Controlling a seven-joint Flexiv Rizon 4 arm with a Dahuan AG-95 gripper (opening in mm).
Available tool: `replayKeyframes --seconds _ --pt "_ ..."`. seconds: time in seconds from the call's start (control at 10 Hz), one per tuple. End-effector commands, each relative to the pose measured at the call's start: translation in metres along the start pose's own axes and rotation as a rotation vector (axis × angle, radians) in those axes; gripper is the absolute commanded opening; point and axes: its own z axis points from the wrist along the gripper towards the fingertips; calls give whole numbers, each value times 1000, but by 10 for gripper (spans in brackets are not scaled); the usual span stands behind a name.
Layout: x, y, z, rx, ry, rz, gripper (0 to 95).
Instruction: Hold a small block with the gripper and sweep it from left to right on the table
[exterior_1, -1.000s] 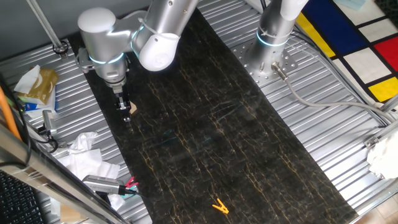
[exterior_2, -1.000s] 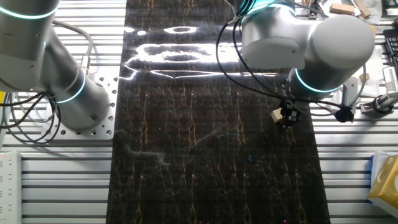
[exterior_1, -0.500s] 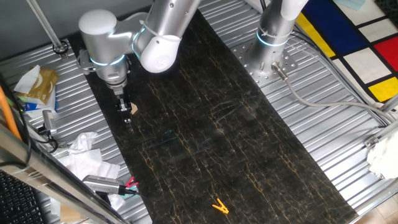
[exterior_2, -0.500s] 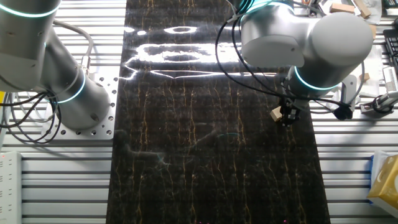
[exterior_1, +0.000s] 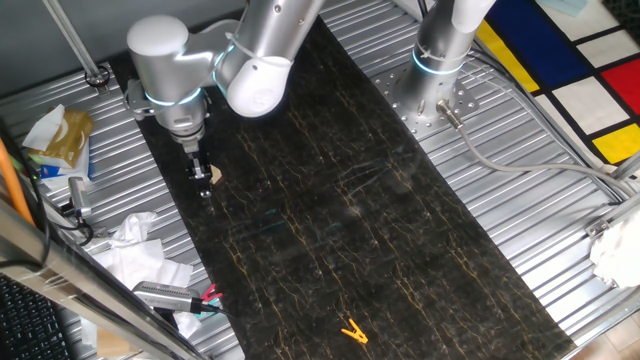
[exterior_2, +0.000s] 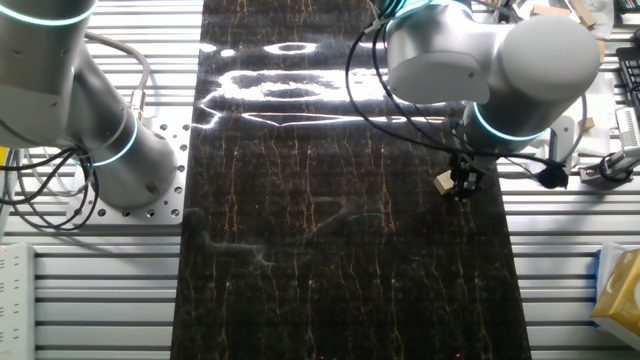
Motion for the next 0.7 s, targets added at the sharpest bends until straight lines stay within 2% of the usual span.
replayKeyframes --seconds 0.1,0.7 --pt "1 0 -2 7 -1 2 570" --pt "3 3 -8 4 1 10 570"
